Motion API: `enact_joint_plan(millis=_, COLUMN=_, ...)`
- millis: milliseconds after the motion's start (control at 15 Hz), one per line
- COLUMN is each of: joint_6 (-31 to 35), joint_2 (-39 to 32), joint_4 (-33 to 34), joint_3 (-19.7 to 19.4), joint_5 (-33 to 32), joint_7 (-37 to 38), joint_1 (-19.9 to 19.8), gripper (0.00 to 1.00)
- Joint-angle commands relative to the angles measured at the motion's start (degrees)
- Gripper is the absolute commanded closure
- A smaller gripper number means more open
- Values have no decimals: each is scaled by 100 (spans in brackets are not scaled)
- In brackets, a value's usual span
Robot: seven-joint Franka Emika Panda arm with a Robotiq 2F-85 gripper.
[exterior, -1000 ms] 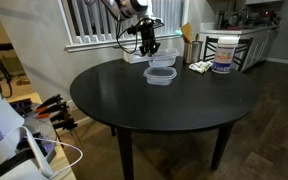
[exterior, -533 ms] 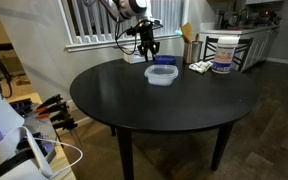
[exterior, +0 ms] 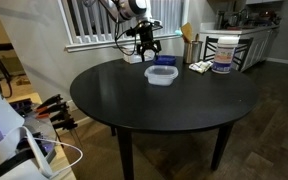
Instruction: Pile up the boxes
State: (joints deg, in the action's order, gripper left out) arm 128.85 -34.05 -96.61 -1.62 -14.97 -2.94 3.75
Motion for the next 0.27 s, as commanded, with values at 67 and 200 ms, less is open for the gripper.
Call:
enact_joint_plan(millis=67, joint_6=5, joint_2=-2, joint_4=-3, joint_3=1, joint_5=2, joint_7=-1, joint_1=-4, gripper=0)
enact_joint_plan(millis=200, joint_6=16, joint_2=-2, joint_4=-12, joint_3=0, joint_5=2, joint_7=-1, joint_1=-6, gripper=0)
